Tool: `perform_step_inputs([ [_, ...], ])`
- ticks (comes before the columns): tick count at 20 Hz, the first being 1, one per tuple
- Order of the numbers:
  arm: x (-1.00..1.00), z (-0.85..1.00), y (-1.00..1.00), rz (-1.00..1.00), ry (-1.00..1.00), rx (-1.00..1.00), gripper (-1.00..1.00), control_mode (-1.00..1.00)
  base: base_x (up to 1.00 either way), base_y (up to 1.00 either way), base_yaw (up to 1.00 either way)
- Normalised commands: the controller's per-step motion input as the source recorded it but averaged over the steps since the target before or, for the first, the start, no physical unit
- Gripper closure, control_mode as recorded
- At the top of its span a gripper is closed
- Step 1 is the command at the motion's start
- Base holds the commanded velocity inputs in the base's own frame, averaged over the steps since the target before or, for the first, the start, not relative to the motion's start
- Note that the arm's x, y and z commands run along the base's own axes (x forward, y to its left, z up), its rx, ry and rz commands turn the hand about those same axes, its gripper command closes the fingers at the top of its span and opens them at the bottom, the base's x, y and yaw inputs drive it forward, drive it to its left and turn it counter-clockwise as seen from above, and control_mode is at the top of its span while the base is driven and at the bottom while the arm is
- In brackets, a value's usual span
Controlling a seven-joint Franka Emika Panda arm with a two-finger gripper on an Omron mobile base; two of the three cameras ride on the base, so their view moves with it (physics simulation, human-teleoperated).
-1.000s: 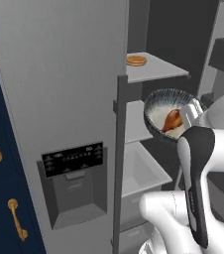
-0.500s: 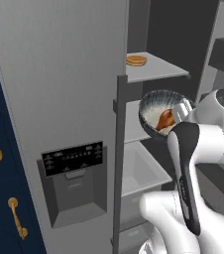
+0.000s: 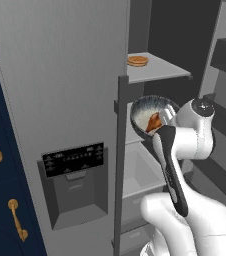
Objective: Pick the chicken drumstick and garlic from their plates and place them in the bowl. Then put the bowl in the fridge.
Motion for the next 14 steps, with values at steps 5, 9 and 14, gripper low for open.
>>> perform_step_inputs([
  [5,0.76,-0.25,-0.10,0.07,0.04,0.00,1.00,-1.00,0.00,0.00,0.00],
  [9,0.69,-0.14,-0.01,0.00,0.08,0.00,1.00,-1.00,0.00,0.00,0.00],
  [14,0.52,-0.02,-0.06,0.00,0.02,0.00,1.00,-1.00,0.00,0.00,0.00],
])
